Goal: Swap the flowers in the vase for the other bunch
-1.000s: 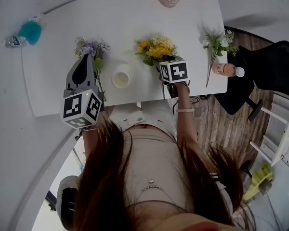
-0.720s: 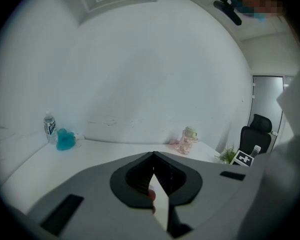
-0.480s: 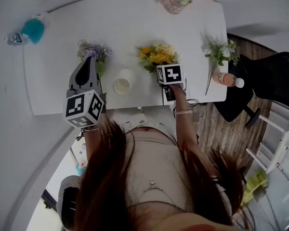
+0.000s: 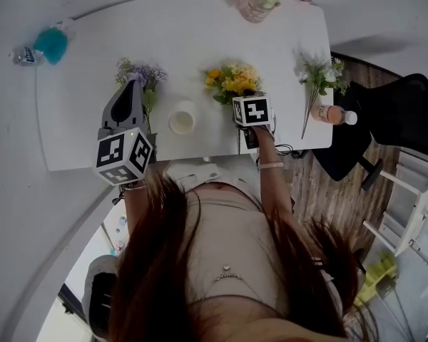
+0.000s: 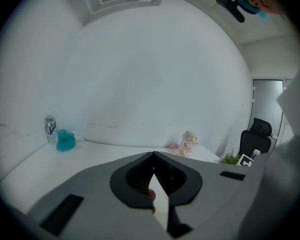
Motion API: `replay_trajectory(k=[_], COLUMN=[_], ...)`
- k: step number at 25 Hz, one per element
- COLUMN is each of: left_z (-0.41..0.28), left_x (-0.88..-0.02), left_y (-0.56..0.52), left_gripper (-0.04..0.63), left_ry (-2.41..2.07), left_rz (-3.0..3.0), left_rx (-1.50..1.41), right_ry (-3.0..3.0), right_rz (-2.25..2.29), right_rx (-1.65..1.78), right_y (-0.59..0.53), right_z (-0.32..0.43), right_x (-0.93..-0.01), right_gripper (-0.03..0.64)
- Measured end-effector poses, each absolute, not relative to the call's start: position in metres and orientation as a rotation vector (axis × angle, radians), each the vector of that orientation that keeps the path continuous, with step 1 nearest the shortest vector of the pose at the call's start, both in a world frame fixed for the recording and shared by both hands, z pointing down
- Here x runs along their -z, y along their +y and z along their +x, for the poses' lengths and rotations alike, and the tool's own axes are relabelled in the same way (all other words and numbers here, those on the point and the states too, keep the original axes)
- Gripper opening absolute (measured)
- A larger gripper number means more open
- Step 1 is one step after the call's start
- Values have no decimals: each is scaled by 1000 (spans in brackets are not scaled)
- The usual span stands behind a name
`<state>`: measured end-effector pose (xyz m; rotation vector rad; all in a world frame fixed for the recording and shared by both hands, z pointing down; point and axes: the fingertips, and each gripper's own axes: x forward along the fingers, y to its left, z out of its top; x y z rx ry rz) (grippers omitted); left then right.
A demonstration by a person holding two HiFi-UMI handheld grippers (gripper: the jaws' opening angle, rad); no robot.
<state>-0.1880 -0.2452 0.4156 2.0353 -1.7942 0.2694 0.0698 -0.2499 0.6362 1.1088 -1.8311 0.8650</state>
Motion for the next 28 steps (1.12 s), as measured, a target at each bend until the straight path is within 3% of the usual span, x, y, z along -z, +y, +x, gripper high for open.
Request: replay_trajectory(k=[28], left_z=[-180], left_x=[-385], left_y=[-188], left_gripper=[3], left_ry=[-1711], left_rz=[2230], left_rx=[-268], right_ry=[-1978], right_rz=[1517], right_rx=[-871], right_y=[-220], right_z=[113], right_x=[-541], right_gripper=[147])
